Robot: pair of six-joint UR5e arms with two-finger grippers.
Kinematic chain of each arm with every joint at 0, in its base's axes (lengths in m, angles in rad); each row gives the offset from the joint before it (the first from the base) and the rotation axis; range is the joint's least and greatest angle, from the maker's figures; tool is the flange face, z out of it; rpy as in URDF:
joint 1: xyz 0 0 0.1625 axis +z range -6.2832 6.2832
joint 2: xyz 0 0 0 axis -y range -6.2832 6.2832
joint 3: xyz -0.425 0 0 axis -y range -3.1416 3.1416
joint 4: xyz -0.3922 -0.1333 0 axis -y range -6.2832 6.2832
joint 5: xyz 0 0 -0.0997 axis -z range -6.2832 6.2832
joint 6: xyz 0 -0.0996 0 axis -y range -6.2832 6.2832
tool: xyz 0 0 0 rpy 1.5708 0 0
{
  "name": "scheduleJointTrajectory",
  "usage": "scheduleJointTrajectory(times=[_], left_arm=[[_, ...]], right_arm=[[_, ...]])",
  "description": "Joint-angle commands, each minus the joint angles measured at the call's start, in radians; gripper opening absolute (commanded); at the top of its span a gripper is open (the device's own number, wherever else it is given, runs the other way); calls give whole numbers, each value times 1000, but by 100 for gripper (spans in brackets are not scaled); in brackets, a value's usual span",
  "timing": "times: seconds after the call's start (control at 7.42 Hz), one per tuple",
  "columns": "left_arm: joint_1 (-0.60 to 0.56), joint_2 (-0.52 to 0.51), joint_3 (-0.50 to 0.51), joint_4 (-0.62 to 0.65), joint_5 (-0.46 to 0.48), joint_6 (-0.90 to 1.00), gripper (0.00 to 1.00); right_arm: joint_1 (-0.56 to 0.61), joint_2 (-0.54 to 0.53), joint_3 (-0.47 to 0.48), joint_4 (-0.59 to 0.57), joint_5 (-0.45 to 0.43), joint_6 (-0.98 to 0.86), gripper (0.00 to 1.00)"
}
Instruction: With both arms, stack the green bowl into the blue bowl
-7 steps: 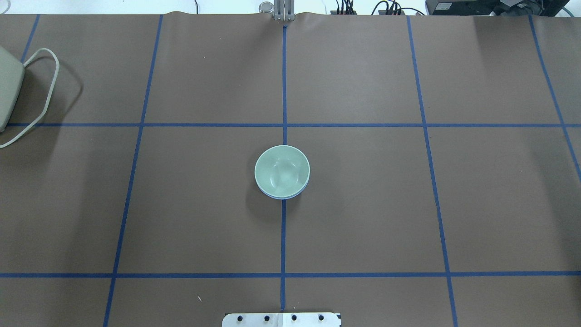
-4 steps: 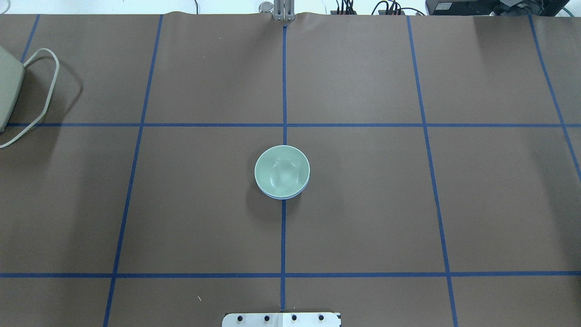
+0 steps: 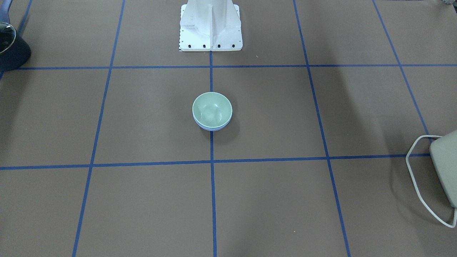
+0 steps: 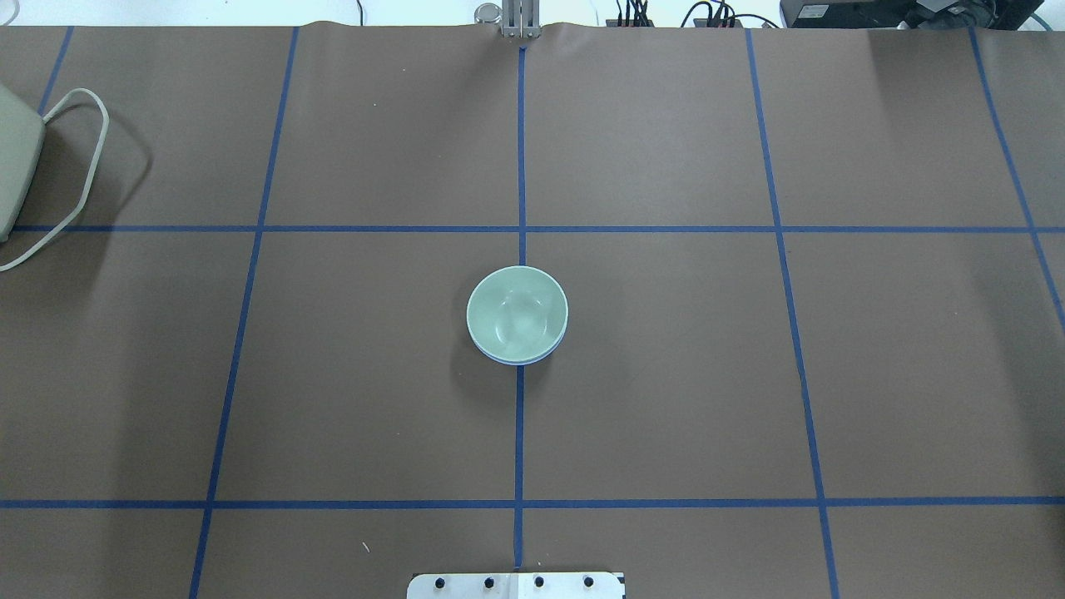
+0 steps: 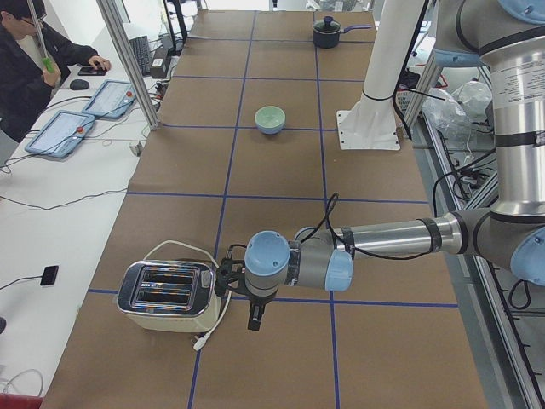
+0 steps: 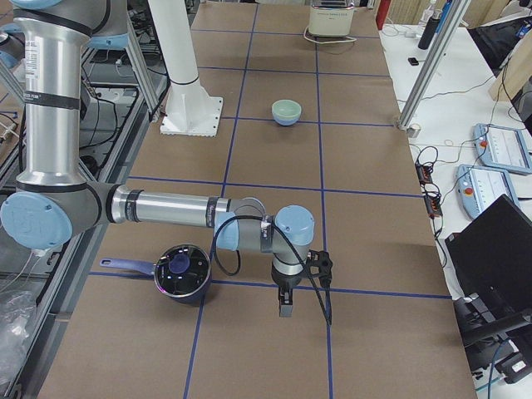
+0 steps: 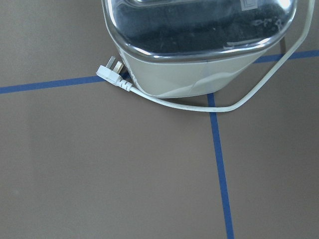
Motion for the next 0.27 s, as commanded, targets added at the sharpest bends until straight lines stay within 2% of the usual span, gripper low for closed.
scheduleJointTrajectory(times=[0.0,0.13], left_arm=[[-1,3,1,-1,2,-1,98],[-1,4,3,2,2,-1,98]], right_arm=[[0,-5,0,1,0,-1,100],[0,-5,2,1,0,-2,100]])
